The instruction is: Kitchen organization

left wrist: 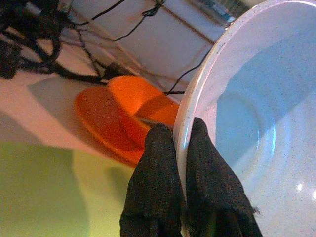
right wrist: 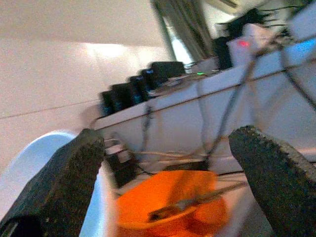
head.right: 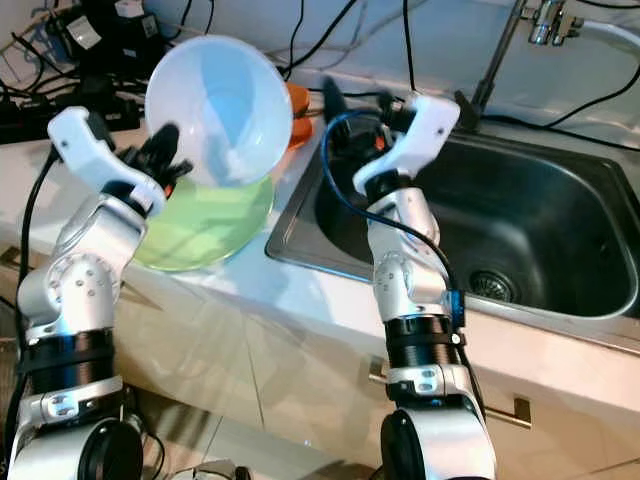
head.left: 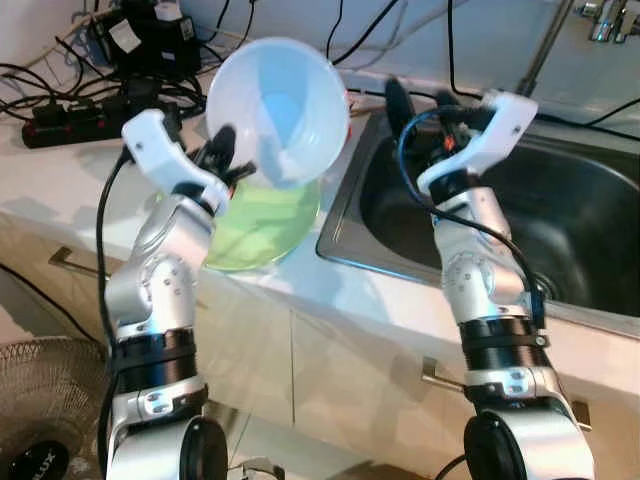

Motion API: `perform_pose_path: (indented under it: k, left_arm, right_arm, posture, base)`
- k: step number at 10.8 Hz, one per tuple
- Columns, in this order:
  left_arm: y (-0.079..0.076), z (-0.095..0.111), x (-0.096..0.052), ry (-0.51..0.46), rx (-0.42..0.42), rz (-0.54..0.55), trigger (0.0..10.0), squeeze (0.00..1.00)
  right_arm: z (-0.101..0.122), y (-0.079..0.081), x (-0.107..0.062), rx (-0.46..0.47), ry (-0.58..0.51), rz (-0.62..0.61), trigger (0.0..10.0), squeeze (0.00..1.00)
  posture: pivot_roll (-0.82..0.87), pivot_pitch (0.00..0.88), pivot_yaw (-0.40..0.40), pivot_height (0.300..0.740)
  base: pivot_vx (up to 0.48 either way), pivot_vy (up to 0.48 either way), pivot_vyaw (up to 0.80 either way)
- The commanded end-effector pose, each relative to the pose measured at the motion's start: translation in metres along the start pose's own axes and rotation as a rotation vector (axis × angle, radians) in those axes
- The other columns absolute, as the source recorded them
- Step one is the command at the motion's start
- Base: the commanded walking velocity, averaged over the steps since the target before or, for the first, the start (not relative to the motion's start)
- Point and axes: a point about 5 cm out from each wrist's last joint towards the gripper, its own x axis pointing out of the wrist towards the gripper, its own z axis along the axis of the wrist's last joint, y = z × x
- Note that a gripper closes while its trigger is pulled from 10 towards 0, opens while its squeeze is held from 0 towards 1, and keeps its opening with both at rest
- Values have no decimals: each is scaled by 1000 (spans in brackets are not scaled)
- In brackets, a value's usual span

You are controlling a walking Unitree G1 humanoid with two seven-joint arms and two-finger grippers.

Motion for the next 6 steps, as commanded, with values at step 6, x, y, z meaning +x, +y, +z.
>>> perform_pose_path:
  k: [6]
  left_arm:
    - [-35,6,10,-48,39,-203,10000,0]
  right_arm:
    - [-21,16,-11,119,112,96,10000,0]
  posture:
    - [74,0,-31,740]
  base:
    - [0,0,0]
